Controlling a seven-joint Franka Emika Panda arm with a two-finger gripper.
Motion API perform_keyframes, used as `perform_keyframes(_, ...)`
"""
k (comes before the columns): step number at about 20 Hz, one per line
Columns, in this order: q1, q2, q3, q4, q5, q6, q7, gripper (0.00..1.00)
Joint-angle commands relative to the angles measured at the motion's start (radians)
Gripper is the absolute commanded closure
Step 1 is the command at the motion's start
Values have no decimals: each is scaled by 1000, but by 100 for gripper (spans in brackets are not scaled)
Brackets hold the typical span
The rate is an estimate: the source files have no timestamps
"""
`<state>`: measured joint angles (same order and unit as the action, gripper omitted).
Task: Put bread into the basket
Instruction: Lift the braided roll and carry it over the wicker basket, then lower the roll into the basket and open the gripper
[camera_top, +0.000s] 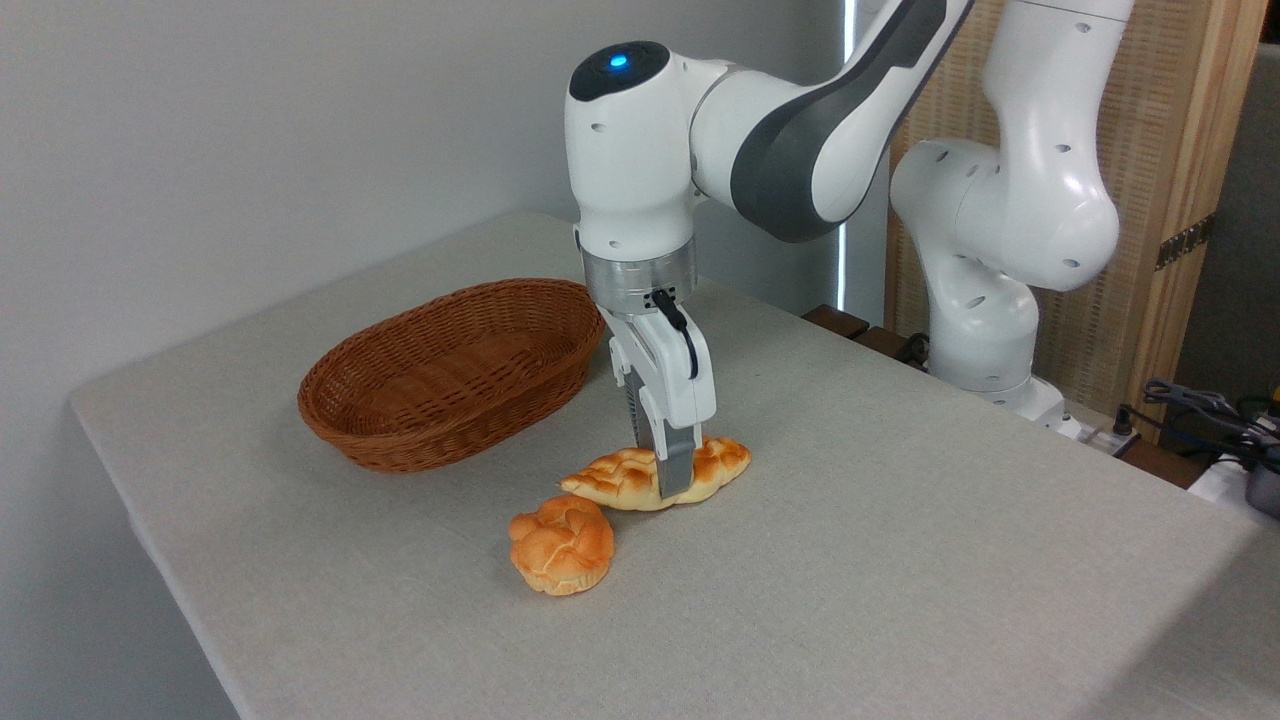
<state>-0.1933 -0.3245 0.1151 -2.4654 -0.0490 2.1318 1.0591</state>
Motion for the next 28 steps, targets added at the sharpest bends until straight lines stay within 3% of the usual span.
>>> perform_keyframes(1, -9, -2, 20, 12, -8, -9, 19, 54)
perform_keyframes(9, -12, 18, 5, 227, -21, -278, -1, 55)
perform_keyframes(11, -14, 54, -38, 302, -84, -306, -86, 54)
perform_keyframes(13, -14, 131, -81, 400, -126, -305, -198, 54)
perform_keyframes(18, -14, 369, -198, 758, -153, -378, -448, 51)
perform_keyframes(23, -15, 525, -324, 881, -135, -369, -616, 48)
perform_keyframes(28, -15, 574, -393, 885, -57, -368, -685, 45)
